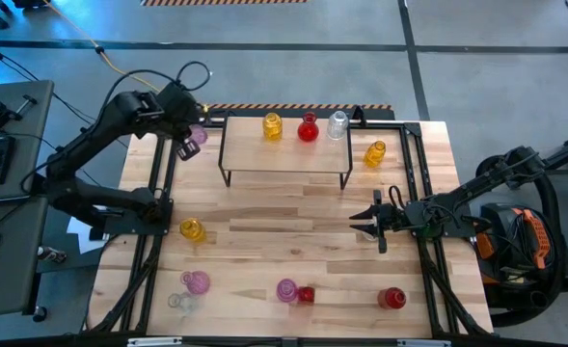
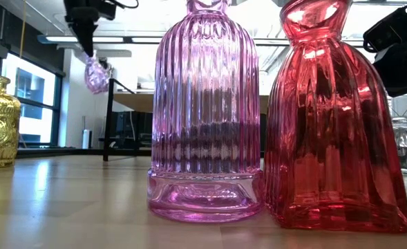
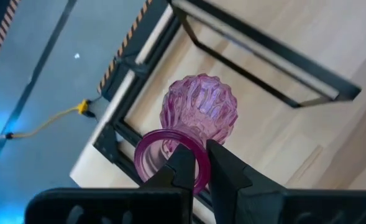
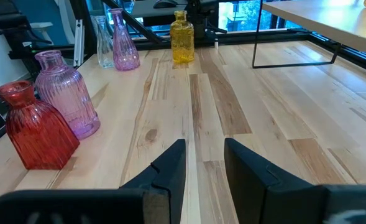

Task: Sort vases onto shelf
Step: Put the top purple vase on the shelf, then put the top transparent vase on the shelf aligned with the other transparent vase

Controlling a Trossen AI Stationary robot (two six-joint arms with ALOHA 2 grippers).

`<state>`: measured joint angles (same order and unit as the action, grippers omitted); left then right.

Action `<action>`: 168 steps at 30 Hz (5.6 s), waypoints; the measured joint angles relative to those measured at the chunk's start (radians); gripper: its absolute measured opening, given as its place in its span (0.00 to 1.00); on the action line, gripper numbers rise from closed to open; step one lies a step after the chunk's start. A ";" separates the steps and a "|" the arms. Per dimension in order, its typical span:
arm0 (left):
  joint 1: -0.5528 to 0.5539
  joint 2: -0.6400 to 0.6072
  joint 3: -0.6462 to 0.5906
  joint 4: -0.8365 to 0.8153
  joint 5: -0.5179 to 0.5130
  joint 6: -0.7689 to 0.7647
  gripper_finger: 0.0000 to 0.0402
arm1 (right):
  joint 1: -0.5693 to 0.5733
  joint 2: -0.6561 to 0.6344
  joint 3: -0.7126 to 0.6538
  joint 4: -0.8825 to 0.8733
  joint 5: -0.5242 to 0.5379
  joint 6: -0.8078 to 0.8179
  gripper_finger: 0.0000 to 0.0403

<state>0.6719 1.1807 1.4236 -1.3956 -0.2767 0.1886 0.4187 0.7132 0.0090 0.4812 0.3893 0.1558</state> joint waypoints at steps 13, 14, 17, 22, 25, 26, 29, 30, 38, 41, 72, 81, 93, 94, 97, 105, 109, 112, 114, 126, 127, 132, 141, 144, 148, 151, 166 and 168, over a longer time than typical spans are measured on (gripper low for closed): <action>-0.070 0.201 0.248 -0.050 -0.050 0.078 0.04 | 0.000 0.000 0.000 0.000 0.000 0.000 0.23; -0.075 0.217 0.268 -0.051 -0.050 0.091 0.04 | 0.000 0.000 0.000 0.000 0.000 0.000 0.23; -0.091 0.259 0.327 -0.064 -0.049 0.128 0.04 | 0.000 0.000 0.000 0.000 0.000 0.000 0.23; -0.107 0.338 0.430 -0.113 -0.047 0.148 0.04 | 0.000 0.000 0.000 0.000 0.000 0.000 0.23; -0.108 0.379 0.480 -0.131 -0.029 0.185 0.04 | 0.000 0.000 0.000 0.000 0.000 0.000 0.23; -0.108 0.393 0.493 -0.132 -0.017 0.195 0.04 | 0.000 0.000 0.000 -0.001 0.000 0.000 0.23; -0.108 0.429 0.522 -0.136 0.015 0.210 0.04 | 0.000 0.000 0.000 -0.002 0.000 0.000 0.23; -0.108 0.439 0.529 -0.141 0.025 0.216 0.04 | 0.000 0.000 0.000 -0.002 0.000 0.000 0.23; -0.108 0.509 0.582 -0.176 0.063 0.248 0.04 | 0.000 0.000 0.000 -0.003 0.000 0.000 0.23; -0.108 0.530 0.584 -0.176 0.065 0.267 0.04 | 0.000 0.000 0.000 -0.007 0.000 0.000 0.23; -0.122 0.608 0.583 -0.139 0.066 0.293 0.04 | 0.000 0.000 0.000 -0.014 0.000 0.000 0.23; -0.122 0.616 0.583 -0.128 0.049 0.287 0.08 | 0.000 0.000 0.000 -0.014 0.000 0.000 0.23; -0.122 0.616 0.583 -0.126 0.046 0.268 0.09 | 0.000 0.000 0.000 -0.014 0.000 0.000 0.23; -0.122 0.620 0.583 -0.126 0.046 0.268 0.09 | 0.000 0.000 0.000 -0.014 0.000 0.000 0.23; -0.120 0.633 0.583 -0.126 0.045 0.262 0.09 | 0.000 0.000 0.000 -0.014 0.000 0.000 0.23; -0.120 0.648 0.585 -0.119 0.038 0.258 0.09 | 0.000 0.000 0.000 -0.014 0.000 0.000 0.23; -0.120 0.649 0.585 -0.119 0.039 0.254 0.09 | 0.000 0.000 0.000 -0.014 0.000 0.000 0.23; -0.119 0.649 0.585 -0.119 0.040 0.250 0.09 | 0.000 0.000 0.000 -0.014 0.000 0.000 0.23; -0.119 0.650 0.585 -0.115 0.040 0.250 0.09 | 0.000 0.000 0.000 -0.014 0.000 0.000 0.23; -0.124 0.654 0.582 -0.114 0.016 0.251 0.26 | 0.000 0.000 0.000 -0.014 0.000 0.000 0.23; -0.124 0.654 0.582 -0.113 0.016 0.251 0.25 | 0.000 0.000 0.000 -0.014 0.000 0.000 0.23; -0.129 0.654 0.582 -0.113 0.013 0.251 0.25 | 0.000 0.000 0.000 -0.014 0.000 0.000 0.23; -0.130 0.645 0.582 -0.119 0.013 0.234 0.25 | 0.000 0.000 0.000 -0.014 0.000 0.000 0.23; -0.133 0.632 0.582 -0.119 0.012 0.232 0.25 | 0.000 0.000 0.000 -0.014 0.000 0.000 0.23; -0.133 0.623 0.582 -0.119 0.012 0.232 0.25 | 0.000 0.000 0.000 -0.014 0.000 0.000 0.23; -0.139 0.620 0.582 -0.119 0.005 0.231 0.25 | 0.000 0.000 0.000 -0.014 0.000 0.000 0.23; -0.160 0.560 0.582 -0.119 -0.011 0.205 0.25 | 0.000 0.000 0.000 -0.021 0.000 0.000 0.23; -0.169 0.547 0.582 -0.127 -0.019 0.192 0.25 | 0.000 0.000 0.000 -0.023 0.000 0.000 0.23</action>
<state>0.5031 1.7276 2.0056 -1.5222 -0.2957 0.3802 0.4187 0.7132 0.0088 0.4583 0.3896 0.1558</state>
